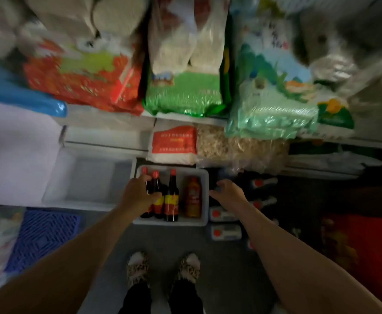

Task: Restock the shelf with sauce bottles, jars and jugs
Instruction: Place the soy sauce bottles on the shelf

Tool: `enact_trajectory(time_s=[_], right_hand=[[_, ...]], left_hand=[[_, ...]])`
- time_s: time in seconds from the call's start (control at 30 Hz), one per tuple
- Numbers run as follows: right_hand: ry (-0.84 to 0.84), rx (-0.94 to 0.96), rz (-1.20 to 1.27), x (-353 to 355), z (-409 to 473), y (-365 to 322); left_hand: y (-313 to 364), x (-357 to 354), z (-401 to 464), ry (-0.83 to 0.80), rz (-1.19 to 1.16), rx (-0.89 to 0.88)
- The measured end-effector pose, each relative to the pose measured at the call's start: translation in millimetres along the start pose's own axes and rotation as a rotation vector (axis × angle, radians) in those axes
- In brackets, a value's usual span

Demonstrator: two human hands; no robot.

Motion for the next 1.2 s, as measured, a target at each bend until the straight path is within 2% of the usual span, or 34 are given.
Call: enact_trajectory(time_s=[0.1,0.23,0.4,0.53,0.83,1.2], right_hand=[[-0.042,-0.135,0.045,-55.2,41.9,49.6],[-0.069,-0.177,0.044,-124.5,98.7,99.4],[-0.061,-0.318,0.359,-211.4,167.8,160.4],[-0.050,-0.355,0.482,-264.6,219.5,183.7],[0.021,-0.236,0.716,-354.3,285.4,201.8],[0.113,-0.288,0.813,-383.3,301.2,213.6]], left_hand=[[-32.5,-65.8,28.3,-0.031,0.002,0.028],[-65.8,-160.3,71.4,-0.114,-0.038,0.032],[-101.4,-269.2,139.6,-0.175,-0.071,0.072],[-127.3,-330.7,194.5,-0.174,-0.070,0.114],[-130.1,-431.6,286.7,-0.217,-0.237,0.132],[-161.2,-489.3,337.4,-0.219,-0.574,0.357]])
Point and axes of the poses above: each hand's wrist, its own z-axis towards the middle knuckle, its own x-axis out of the back of the hand, y = z × x, the point moved 9 cm from there along z, towards the middle knuckle, and after that the axes turned 6 degrees about y, right-handed, at the moved point
